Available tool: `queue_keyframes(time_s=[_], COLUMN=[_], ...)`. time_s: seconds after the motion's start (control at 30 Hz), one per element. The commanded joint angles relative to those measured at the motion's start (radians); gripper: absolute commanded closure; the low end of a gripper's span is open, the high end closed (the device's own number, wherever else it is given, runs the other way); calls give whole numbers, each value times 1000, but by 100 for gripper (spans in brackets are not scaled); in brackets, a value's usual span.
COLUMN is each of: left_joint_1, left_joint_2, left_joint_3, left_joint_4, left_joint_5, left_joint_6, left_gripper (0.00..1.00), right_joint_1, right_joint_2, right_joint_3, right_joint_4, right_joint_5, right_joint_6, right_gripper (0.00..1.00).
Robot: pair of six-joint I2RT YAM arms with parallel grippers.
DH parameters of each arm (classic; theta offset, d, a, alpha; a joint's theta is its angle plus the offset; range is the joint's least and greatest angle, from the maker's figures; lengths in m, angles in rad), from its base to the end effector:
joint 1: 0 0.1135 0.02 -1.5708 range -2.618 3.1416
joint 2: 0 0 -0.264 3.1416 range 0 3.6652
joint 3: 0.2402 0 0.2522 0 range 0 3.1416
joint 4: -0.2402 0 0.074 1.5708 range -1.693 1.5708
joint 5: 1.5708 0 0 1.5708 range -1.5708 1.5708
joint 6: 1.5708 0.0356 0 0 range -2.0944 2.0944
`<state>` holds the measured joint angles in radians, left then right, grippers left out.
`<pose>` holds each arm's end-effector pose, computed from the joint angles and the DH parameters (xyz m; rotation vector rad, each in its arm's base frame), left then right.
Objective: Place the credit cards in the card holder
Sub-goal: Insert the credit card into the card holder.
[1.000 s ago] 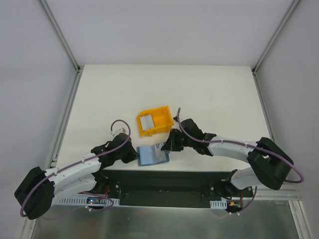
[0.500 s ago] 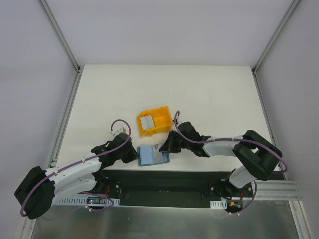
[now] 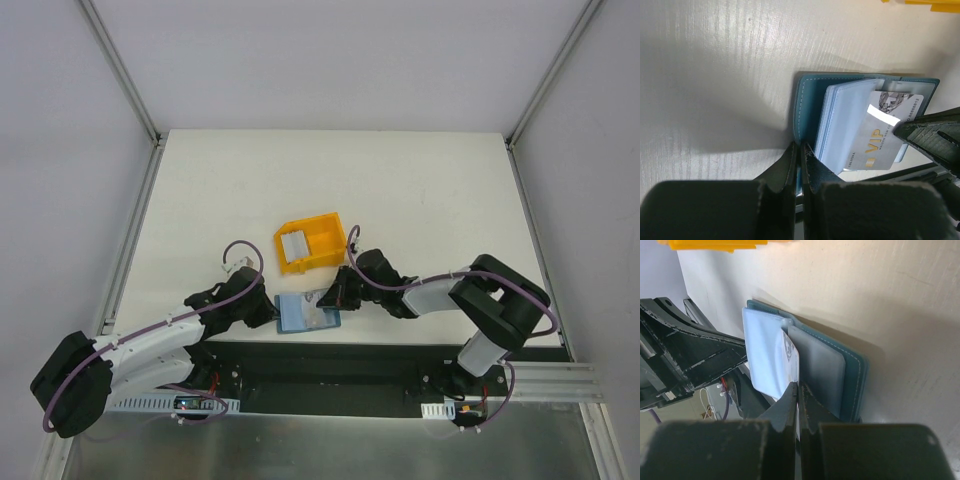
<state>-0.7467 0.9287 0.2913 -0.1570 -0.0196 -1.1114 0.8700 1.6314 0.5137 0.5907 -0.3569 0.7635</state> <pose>0.1262 -0.1158 0.1492 -0.4708 2.4973 -0.8176 0.1775 0.2296 0.1290 -0.3692 2.3385 1.2779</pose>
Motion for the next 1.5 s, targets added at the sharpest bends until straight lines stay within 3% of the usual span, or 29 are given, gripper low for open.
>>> queue_keyframes(time_s=[0.0, 0.9, 1.17, 1.47], left_joint_1=[-3, -3, -5, -5], left_joint_2=[19, -10, -5, -2], left_joint_3=[11, -4, -7, -6], left_joint_4=[-36, -36, -30, -26], left_joint_5=[-13, -13, -11, -6], left_joint_6=[4, 1, -1, 2], left_gripper=[100, 100, 100, 100], right_joint_1=[7, 3, 26, 60], right_joint_2=[39, 10, -65, -12], right_joint_3=[-1, 19, 19, 72], right_joint_4=[67, 14, -118, -134], right_joint_5=[-13, 90, 190, 161], right_joint_6=[11, -73, -121, -116], right_gripper=[100, 100, 100, 100])
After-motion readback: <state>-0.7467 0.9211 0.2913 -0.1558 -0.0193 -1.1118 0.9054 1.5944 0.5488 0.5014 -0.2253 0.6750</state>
